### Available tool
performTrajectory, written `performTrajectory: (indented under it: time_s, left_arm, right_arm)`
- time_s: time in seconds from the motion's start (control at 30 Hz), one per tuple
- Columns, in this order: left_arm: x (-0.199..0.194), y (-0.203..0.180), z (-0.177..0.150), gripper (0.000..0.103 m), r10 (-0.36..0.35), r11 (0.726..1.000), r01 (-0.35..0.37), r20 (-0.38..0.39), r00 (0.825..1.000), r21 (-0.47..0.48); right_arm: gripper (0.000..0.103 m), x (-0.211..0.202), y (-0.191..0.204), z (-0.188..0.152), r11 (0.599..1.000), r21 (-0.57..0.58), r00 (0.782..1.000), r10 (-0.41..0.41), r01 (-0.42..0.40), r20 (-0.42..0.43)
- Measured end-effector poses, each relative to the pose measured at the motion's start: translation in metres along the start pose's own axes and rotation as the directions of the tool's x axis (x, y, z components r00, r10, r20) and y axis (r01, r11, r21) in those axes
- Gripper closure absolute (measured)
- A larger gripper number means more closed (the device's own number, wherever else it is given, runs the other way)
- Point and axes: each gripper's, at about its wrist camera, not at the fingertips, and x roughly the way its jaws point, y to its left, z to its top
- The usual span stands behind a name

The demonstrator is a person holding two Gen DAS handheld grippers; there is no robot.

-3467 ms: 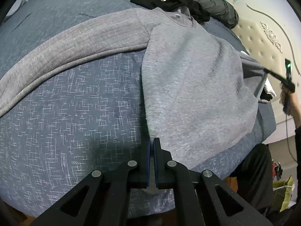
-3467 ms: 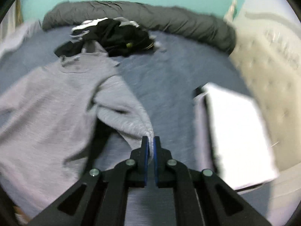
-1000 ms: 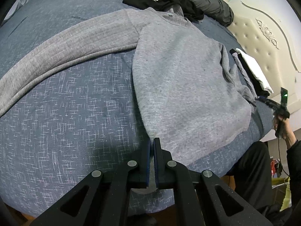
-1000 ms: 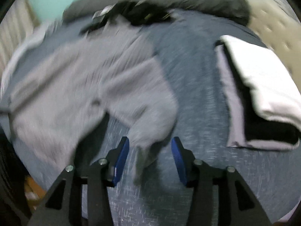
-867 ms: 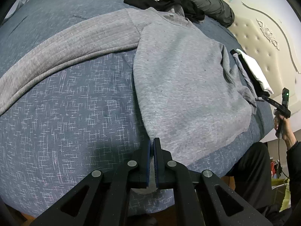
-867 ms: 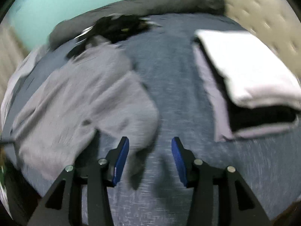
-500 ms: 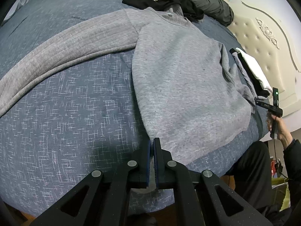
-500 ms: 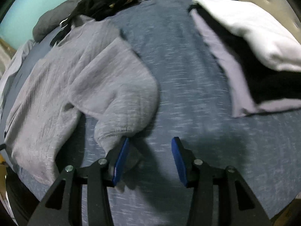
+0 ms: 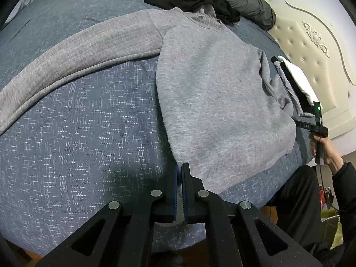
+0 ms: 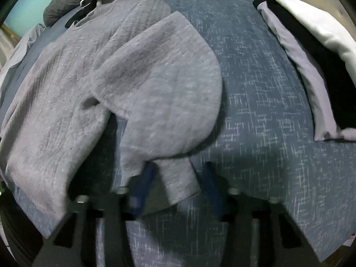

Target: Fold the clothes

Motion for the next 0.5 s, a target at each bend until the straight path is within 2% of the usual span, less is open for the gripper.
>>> performTrajectory:
  time_s: [0.03, 0.07, 0.33, 0.5]
  left_arm:
    - [0.000, 0.001, 0.000, 0.100, 0.001, 1.000, -0.001, 0.000, 1.000, -0.001]
    - [0.000, 0.001, 0.000, 0.100, 0.001, 1.000, -0.001, 0.000, 1.000, -0.002]
    - [0.002, -0.001, -0.002, 0.100, -0.001, 1.000, 0.001, -0.001, 1.000, 0.002]
    - [0.002, -0.002, -0.001, 0.100, 0.002, 1.000, -0.002, 0.000, 1.000, -0.003]
  right_arm:
    - [0.087, -0.002, 0.002, -0.002, 1.000, -0.009, 1.000, 0.003, -0.003, 0.000]
    - [0.094, -0.005, 0.005, -0.003, 1.000, -0.018, 1.000, 0.001, -0.001, 0.004]
    - [0.098, -0.051, -0.002, -0.002, 1.000, -0.024, 0.996, -0.015, 0.017, 0.090]
    - [0.098, -0.100, -0.044, 0.006, 0.997, 0.001, 0.982, -0.073, 0.074, 0.176]
